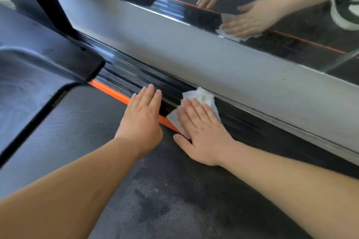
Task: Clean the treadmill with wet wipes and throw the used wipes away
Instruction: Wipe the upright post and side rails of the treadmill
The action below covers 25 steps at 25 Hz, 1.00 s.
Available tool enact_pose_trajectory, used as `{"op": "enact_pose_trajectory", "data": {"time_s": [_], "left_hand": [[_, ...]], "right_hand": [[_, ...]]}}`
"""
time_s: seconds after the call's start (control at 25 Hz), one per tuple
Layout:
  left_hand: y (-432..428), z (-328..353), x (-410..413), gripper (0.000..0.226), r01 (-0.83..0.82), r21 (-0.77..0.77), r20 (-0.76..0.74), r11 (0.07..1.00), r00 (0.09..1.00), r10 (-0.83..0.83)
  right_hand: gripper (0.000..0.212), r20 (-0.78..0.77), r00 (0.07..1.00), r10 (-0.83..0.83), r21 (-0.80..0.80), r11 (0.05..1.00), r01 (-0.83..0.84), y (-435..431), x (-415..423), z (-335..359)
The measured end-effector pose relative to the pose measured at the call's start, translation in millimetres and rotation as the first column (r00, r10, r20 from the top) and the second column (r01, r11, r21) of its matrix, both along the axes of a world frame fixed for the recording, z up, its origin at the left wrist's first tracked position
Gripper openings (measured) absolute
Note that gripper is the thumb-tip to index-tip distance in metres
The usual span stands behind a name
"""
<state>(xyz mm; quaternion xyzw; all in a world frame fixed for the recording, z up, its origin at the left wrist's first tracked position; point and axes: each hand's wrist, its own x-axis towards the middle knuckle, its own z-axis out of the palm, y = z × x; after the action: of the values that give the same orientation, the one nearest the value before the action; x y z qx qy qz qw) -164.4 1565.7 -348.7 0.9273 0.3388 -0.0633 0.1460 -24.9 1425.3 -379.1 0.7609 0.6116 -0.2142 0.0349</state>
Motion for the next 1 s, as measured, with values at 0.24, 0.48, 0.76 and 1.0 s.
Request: {"op": "enact_pose_trajectory", "data": {"time_s": [0.24, 0.48, 0.76, 1.0], "left_hand": [[-25, -11, 47, 0.091, 0.162, -0.033, 0.051, 0.986, 0.986, -0.16], [-35, -14, 62, 0.091, 0.152, -0.062, 0.177, 0.986, 0.974, -0.139], [-3, -10, 6, 0.09, 0.014, 0.001, 0.066, 1.0, 0.998, -0.014], [1, -4, 12, 0.086, 0.055, 0.022, 0.068, 0.998, 0.996, -0.057]], "right_hand": [[0.08, 0.072, 0.92, -0.386, -0.143, 0.908, 0.393, -117, 17, 4], [0.103, 0.103, 0.684, -0.722, -0.22, 0.655, 0.723, -99, 2, 0], [0.106, -0.074, 0.987, -0.144, -0.18, 0.975, 0.129, 23, -17, 6], [0.083, -0.009, 0.997, -0.078, -0.014, 0.997, 0.078, -21, 11, -2]]}}
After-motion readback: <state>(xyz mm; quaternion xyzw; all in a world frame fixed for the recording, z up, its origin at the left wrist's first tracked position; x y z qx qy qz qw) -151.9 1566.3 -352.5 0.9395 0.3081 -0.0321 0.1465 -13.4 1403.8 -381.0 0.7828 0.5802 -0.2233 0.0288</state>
